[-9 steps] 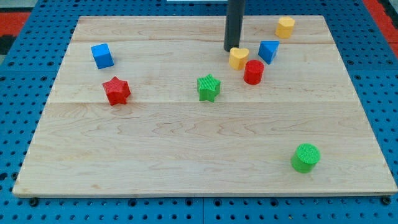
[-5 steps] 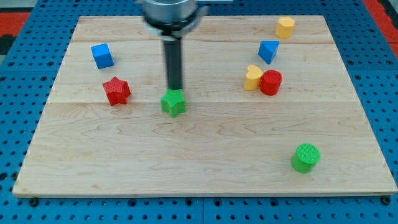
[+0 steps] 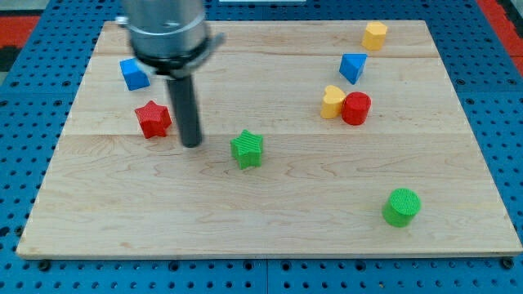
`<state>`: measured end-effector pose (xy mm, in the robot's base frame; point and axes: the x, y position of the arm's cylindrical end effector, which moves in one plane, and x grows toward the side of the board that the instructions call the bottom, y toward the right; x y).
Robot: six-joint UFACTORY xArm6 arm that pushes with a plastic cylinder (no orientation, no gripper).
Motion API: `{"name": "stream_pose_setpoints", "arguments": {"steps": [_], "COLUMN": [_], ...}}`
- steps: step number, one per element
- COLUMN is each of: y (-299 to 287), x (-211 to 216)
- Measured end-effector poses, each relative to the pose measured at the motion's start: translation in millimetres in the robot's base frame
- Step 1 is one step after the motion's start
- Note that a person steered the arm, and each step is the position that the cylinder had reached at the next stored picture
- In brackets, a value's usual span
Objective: Slide green star slightly down and left
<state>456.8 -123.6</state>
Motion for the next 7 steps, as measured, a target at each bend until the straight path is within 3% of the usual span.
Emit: {"name": "stream_pose_setpoints", "arguments": {"steps": [2,5,7], "y": [-26,134,133], "x": [-26,-4,37]}}
